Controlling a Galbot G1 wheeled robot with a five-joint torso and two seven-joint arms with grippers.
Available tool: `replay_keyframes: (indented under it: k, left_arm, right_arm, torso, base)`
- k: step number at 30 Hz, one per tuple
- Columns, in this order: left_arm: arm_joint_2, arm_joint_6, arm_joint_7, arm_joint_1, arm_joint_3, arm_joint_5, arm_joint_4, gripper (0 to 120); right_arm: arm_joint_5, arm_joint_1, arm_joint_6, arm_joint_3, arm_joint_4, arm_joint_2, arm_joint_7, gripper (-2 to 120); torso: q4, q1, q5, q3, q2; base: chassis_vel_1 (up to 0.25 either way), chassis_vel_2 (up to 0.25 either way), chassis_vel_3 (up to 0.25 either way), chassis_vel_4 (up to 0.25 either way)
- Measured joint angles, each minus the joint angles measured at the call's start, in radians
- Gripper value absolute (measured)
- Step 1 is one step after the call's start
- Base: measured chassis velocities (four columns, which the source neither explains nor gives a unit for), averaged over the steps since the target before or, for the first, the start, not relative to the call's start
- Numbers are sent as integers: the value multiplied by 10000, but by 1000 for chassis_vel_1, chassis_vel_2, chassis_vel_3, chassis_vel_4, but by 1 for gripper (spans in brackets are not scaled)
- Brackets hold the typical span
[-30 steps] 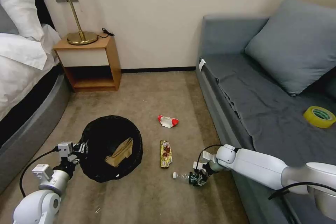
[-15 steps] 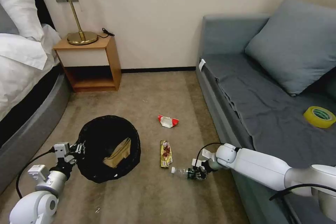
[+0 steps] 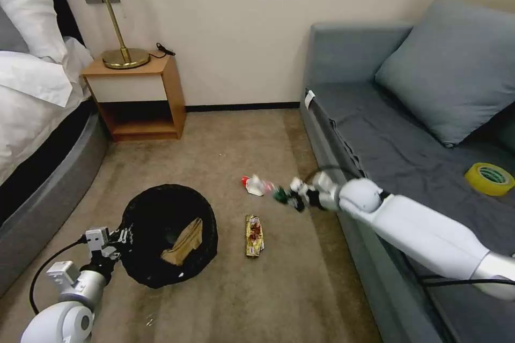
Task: Pick up the trash bin, then pick up the garbage on the floor and place it into the trash bin.
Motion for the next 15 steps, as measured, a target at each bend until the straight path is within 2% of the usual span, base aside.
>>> replay_keyframes:
  k: [3,8,15]
  left_arm:
    - [-15,87,-97,-16,113,-23,18,5]
    - [-106,289,-353,-33,340,-39,-10,5]
    - [-215,473,-379,56,395,-274,-47,5]
  right_arm:
    - [422,-44,-28,32,711,174,443,20]
    - [1793,-568,-60,-250,2625,707,1318,20]
    - [2074,-888,-234,-929,3072,1308,1619,20]
  torso:
    - [2,0,-1,0,0]
    - [1,0,0,0,0]
    - [0,0,-1,0,0]
  base:
    - [0,0,0,0]
    - [0,0,0,0]
    - [0,0,0,0]
